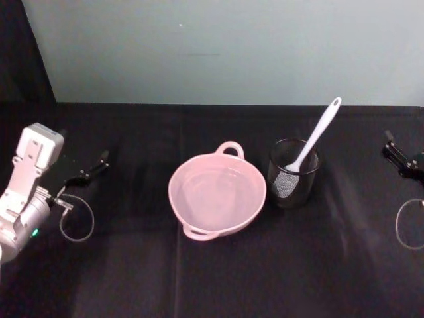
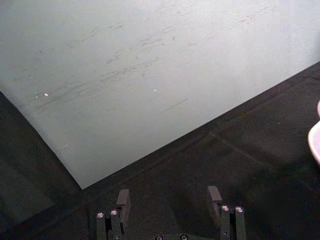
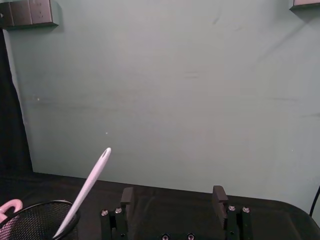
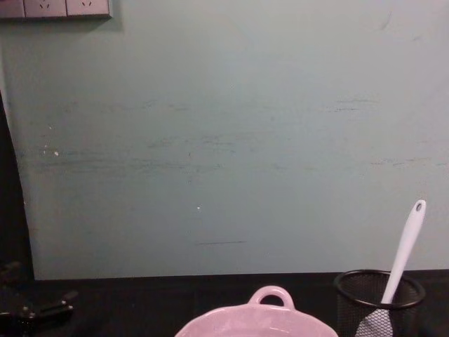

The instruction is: Use the one hand to pick up the spoon and stir the clear water in the bowl.

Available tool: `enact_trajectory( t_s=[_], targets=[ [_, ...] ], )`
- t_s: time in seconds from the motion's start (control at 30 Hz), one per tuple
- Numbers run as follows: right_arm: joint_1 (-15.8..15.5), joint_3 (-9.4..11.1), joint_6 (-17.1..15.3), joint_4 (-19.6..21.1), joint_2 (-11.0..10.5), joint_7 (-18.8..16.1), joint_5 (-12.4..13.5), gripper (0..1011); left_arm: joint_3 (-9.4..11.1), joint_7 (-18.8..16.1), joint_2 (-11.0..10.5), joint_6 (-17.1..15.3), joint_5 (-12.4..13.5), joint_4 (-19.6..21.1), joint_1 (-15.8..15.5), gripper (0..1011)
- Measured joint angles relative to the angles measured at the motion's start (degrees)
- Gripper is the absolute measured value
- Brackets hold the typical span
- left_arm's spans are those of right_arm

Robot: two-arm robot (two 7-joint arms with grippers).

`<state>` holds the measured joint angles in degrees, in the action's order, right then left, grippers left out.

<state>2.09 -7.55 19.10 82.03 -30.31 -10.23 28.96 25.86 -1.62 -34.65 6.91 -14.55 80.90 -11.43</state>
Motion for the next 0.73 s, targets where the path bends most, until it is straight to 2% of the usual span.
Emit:
enact_trajectory(
  t_s=[0.73],
  targets=[
    [-0.1,-0.1,0.0,0.1,-0.2,0.1,-0.1,1002,0.0,0.0,0.0,0.0,0.0,0.0,0.0,1011]
  ],
)
